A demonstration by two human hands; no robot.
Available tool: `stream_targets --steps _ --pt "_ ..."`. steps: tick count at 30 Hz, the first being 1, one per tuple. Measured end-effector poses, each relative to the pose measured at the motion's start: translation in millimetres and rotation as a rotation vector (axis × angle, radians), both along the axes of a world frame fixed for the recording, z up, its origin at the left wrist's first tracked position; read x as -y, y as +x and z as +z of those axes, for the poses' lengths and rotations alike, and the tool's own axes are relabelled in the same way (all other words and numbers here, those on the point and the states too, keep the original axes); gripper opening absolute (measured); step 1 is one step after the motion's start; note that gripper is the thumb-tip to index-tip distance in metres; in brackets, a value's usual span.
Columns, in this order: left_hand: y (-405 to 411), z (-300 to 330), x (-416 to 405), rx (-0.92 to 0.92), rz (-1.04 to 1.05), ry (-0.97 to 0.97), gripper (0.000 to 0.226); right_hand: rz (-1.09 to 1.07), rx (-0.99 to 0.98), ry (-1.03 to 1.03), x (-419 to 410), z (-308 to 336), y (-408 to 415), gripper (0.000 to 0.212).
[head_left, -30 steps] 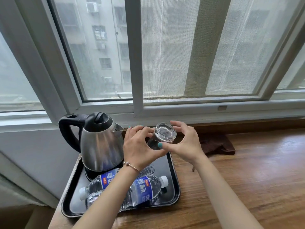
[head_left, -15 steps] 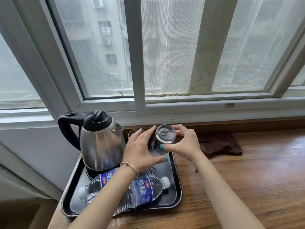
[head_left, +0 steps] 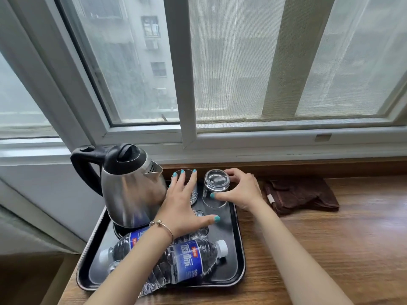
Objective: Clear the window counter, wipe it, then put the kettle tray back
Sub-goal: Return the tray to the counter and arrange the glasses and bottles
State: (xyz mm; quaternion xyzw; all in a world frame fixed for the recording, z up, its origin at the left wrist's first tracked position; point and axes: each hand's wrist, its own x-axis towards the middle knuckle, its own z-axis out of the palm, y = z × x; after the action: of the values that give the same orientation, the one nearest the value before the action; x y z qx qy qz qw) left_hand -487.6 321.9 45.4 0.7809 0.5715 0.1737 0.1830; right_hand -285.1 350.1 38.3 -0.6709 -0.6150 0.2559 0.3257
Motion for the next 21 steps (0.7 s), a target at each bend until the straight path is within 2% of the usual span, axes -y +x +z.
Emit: stream_targets --steps 5,10,12,14,17,21 --pt "3.4 0.4 1.6 0.028 0.009 -0.037 0.124 0.039 0.044 0.002 -1.9 -2.6 -1.3 0.064" --pt "4.9 -0.2 -0.3 -0.008 0.018 -0.026 0.125 0.037 0.036 0.021 -7.8 -8.7 0.8 0.070" --pt "5.8 -0.1 -2.9 0.008 0.031 -0.011 0.116 0.040 0.038 0.021 -7.0 -8.4 1.4 0.071" --pt "7.8 1.8 -7.4 0.012 0.063 0.046 0.095 0.047 0.035 0.019 -6.4 -8.3 2.3 0.069" --pt "11.5 8.1 -16.5 -0.084 0.144 0.158 0.069 0.066 0.038 0.023 -5.2 -8.2 5.7 0.072" --pt "16.4 14.6 -29.7 -0.305 0.201 0.185 0.076 0.027 -0.040 0.054 0.4 -9.2 14.9 0.089"
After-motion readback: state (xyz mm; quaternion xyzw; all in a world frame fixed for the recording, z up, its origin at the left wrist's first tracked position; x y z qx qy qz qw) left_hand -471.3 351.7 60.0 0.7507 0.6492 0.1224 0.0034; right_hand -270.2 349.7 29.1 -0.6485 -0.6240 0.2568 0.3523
